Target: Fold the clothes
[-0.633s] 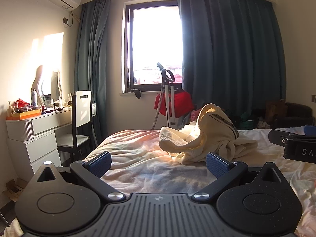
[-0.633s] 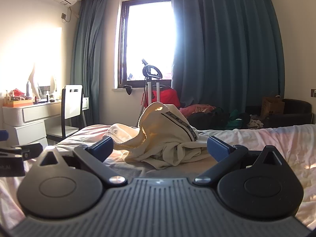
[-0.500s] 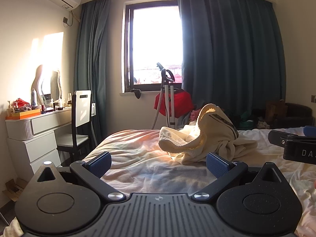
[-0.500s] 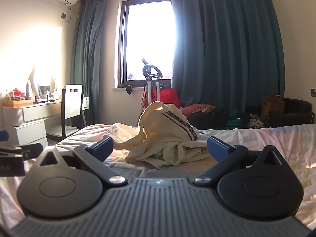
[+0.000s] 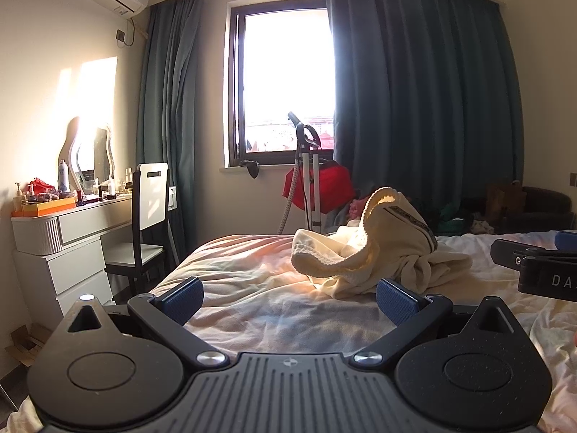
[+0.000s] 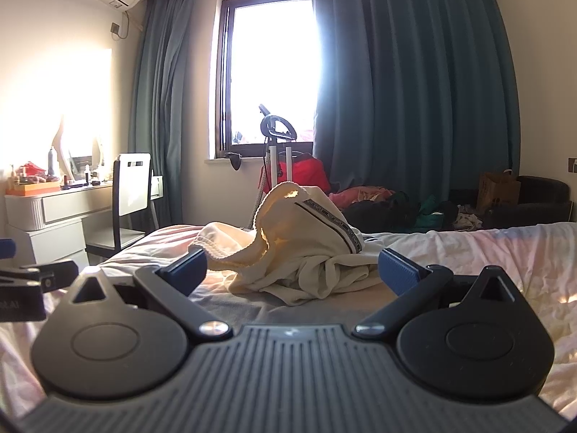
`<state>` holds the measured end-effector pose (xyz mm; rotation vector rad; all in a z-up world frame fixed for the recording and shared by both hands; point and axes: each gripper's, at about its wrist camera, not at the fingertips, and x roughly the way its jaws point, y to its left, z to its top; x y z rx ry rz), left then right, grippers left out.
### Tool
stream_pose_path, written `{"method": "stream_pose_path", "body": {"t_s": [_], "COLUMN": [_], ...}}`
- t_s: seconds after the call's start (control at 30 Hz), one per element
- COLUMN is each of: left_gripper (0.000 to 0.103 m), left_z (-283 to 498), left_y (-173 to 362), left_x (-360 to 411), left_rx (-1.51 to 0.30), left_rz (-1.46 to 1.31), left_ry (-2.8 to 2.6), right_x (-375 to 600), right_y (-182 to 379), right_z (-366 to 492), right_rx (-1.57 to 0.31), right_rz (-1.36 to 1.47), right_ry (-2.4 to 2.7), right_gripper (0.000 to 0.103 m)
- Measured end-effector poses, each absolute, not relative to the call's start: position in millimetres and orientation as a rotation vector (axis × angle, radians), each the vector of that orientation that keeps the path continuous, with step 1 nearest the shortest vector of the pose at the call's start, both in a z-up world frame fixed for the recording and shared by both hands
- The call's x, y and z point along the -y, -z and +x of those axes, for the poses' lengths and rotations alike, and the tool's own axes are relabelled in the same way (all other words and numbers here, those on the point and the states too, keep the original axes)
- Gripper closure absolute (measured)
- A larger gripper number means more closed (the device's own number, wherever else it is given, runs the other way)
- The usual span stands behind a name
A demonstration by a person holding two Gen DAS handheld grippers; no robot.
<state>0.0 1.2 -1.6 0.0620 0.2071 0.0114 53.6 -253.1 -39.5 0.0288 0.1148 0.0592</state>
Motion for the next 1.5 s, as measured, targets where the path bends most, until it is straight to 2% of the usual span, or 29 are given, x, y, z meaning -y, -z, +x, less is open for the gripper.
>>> {"method": "stream_pose_path", "body": {"t_s": [0.8, 1.03, 1.27, 1.5], "left_gripper": [0.0, 0.0, 0.0, 0.0], "left_z": [-3, -1, 28, 116], "left_y": [3, 7, 17, 36], "left_x": [4, 1, 1, 12], "left_rx": [-0.206, -0.221, -0.325, -0.503], "left_rz": [0.089, 0.07, 0.022, -0.039], "left_ry": [0.019, 0.042, 0.102, 0.201], "right_x": [252, 257, 264, 289], "right_y": [38, 25, -10, -29], "right_z": [53, 42, 50, 79], "right_rx": [-0.129, -0.037, 0.011, -0.047], "right_rz": [0.085, 0.106, 0.109, 0.195], "right_ry": [-0.139, -0.188, -0.139, -0.122], "right_gripper": [0.0, 0.0, 0.0, 0.0]}}
